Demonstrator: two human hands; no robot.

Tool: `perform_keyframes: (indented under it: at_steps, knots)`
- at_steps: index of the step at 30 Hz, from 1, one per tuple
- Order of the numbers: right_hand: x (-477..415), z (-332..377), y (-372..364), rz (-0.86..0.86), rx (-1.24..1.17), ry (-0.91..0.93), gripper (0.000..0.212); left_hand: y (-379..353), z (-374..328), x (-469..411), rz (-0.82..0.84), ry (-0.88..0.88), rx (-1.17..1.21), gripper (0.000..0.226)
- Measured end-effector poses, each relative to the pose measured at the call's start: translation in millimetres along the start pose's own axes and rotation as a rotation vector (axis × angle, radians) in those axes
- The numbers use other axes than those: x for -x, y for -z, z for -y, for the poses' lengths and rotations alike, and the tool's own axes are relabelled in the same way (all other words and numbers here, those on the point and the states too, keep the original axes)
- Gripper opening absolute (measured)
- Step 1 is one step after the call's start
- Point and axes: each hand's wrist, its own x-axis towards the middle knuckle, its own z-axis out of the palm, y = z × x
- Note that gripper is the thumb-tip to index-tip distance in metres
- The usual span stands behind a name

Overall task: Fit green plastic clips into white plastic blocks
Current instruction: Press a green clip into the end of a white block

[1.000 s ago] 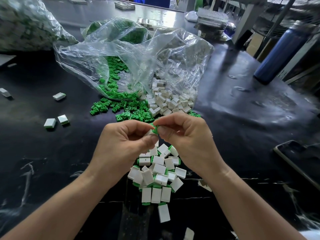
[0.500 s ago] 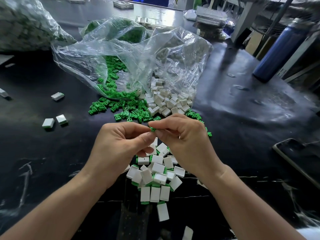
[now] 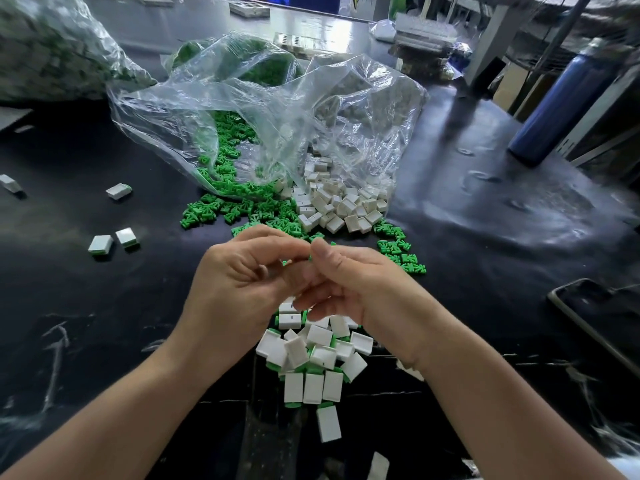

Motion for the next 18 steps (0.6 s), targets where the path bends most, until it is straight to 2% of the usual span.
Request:
perform_keyframes:
  at_steps: [5, 9, 18]
  knots:
    - [5.1, 5.0, 2.0, 0.142, -0.166, -0.121, 0.027, 2.9, 1.1, 0.8, 0.083, -0.047, -0.020, 0.028]
    - [6.9, 5.0, 0.9, 0.126, -0.163, -0.147, 0.018, 2.8, 2.5, 1.3, 0.118, -0.123, -0.126, 0.031]
    - [6.9, 2.9, -7.0, 0.093, -0.100, -0.172, 0.019, 5.0, 5.9, 2.4, 0.116, -0.141, -0.206, 0.028]
